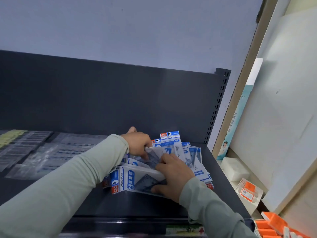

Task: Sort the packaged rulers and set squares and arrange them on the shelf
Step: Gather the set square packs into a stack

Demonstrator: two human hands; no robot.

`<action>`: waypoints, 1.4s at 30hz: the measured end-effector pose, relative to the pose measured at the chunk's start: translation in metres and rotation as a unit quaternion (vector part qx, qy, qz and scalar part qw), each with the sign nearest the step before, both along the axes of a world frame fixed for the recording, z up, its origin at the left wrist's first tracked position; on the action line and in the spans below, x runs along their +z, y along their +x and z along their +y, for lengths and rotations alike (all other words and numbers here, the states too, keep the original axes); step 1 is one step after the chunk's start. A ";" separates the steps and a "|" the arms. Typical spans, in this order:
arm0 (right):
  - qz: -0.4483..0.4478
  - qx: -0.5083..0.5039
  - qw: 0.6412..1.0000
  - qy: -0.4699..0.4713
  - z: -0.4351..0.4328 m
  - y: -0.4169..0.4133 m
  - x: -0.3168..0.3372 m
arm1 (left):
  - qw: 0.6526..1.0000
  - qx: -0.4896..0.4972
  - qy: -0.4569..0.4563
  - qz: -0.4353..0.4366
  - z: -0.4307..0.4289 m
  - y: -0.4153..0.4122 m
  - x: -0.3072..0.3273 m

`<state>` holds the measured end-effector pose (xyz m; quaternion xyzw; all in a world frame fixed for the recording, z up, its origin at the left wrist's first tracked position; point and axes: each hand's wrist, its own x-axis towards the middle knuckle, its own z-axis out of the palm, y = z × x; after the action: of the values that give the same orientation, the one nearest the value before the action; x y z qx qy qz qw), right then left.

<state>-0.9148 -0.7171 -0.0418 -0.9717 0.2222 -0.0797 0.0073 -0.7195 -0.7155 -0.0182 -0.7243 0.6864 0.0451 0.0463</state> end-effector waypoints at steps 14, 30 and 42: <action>0.023 -0.015 1.000 -0.011 0.006 0.009 0.001 | 0.899 0.121 0.086 0.412 0.006 0.030 -0.002; 0.031 0.002 0.999 0.017 0.010 0.003 -0.002 | 0.998 0.027 0.032 0.042 -0.014 0.022 -0.024; -0.018 -0.036 0.999 -0.026 0.011 0.004 -0.007 | 0.939 -0.021 0.153 0.307 0.024 0.001 0.017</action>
<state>-0.9109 -0.7065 -0.0491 -0.9613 0.2550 -0.1034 -0.0168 -0.7185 -0.6912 -0.0014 -0.6447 0.6672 0.3689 -0.0556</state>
